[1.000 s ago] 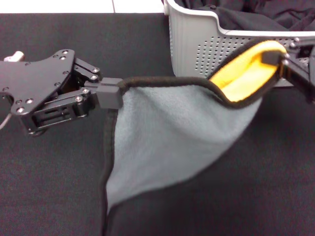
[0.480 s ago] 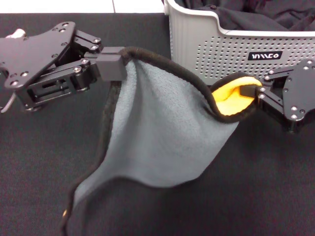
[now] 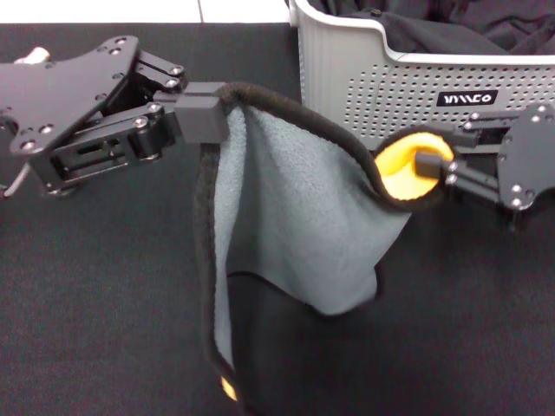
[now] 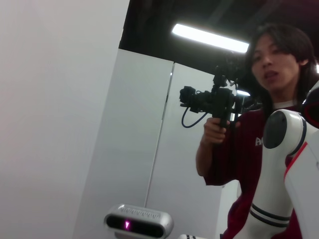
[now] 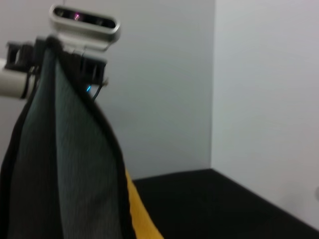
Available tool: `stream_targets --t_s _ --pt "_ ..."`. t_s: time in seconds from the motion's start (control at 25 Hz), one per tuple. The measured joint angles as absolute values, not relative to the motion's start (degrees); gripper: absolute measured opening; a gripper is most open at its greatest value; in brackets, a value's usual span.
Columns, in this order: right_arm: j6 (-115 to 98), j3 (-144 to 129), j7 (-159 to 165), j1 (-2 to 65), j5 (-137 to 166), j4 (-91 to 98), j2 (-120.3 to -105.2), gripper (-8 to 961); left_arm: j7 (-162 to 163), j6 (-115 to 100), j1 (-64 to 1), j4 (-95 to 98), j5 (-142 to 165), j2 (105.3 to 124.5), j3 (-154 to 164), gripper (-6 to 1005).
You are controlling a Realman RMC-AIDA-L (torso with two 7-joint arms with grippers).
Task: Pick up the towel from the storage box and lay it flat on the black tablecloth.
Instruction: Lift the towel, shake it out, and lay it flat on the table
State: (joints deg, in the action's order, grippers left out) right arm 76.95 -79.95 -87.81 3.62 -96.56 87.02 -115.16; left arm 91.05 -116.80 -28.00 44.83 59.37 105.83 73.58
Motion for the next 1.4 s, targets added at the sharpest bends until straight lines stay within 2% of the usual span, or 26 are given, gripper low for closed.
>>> stream_targets --t_s 0.04,0.24,0.44,0.68,1.0,1.4 --pt "77.5 -79.9 -88.1 4.0 -96.1 86.6 -115.09 84 91.2 -116.8 -27.9 45.3 59.3 105.84 73.5 49" --pt "82.4 -79.0 -90.9 5.9 -94.1 83.7 -114.74 259 91.7 -116.8 -27.5 47.9 58.2 105.76 73.6 50" --pt "88.6 -75.9 -94.4 5.7 -90.7 82.7 -114.72 495 91.8 -116.9 -27.4 48.4 57.9 105.55 73.8 51" --pt "94.8 -72.5 -97.3 5.6 -88.0 82.7 -114.69 651 91.8 -116.9 -27.5 48.1 59.1 105.80 73.9 53" --pt "99.4 -72.3 -96.7 4.5 -87.9 85.0 -114.51 645 91.5 -116.8 -26.9 47.9 59.2 106.77 73.7 54" --pt "97.5 -75.1 -97.0 6.5 -85.6 82.5 -114.82 567 91.7 -116.8 -26.9 47.9 59.2 106.93 73.5 57"
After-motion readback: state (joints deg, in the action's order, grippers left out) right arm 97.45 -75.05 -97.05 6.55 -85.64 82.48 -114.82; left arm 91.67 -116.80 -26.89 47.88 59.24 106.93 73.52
